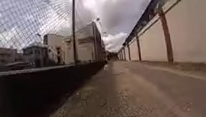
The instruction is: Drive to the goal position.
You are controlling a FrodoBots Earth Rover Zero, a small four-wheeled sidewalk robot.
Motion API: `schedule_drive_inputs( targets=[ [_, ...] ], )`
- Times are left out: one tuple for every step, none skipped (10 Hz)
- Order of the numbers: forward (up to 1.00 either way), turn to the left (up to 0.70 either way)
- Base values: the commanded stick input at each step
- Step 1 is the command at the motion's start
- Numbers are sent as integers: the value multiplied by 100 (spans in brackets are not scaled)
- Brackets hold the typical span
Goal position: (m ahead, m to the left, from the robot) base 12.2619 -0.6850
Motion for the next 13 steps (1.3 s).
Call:
schedule_drive_inputs(
  targets=[
    [60, -7],
    [60, -6],
    [60, -5],
    [60, -4],
    [60, -3],
    [60, -3],
    [60, -3],
    [60, -2],
    [60, -2],
    [60, -2],
    [60, -2],
    [60, -2],
    [60, -1]
  ],
)
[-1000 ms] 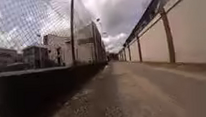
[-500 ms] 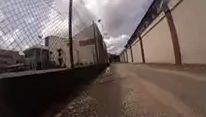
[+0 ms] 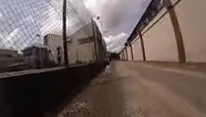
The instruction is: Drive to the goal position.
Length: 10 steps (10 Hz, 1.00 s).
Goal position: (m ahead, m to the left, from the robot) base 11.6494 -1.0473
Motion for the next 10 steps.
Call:
schedule_drive_inputs(
  targets=[
    [60, -1],
    [60, -1],
    [60, -1],
    [60, -1],
    [60, -2],
    [60, -4],
    [60, -6],
    [43, -9],
    [5, -13],
    [0, -8]
  ],
)
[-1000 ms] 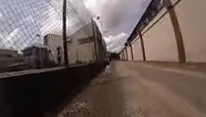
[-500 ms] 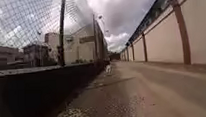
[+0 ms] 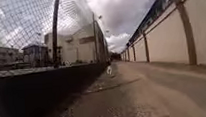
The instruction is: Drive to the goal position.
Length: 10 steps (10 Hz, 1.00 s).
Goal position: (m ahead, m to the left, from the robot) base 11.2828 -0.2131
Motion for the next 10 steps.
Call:
schedule_drive_inputs(
  targets=[
    [0, -3],
    [0, -3],
    [0, -4],
    [0, -4],
    [0, -3],
    [0, -3],
    [0, -3],
    [0, -3],
    [0, -3],
    [0, -3]
  ],
)
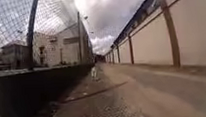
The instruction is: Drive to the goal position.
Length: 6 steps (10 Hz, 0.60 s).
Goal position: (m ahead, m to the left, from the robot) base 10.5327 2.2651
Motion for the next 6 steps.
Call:
schedule_drive_inputs(
  targets=[
    [0, -3],
    [0, -2],
    [0, 0],
    [0, 0],
    [0, 0],
    [0, 0]
  ],
)
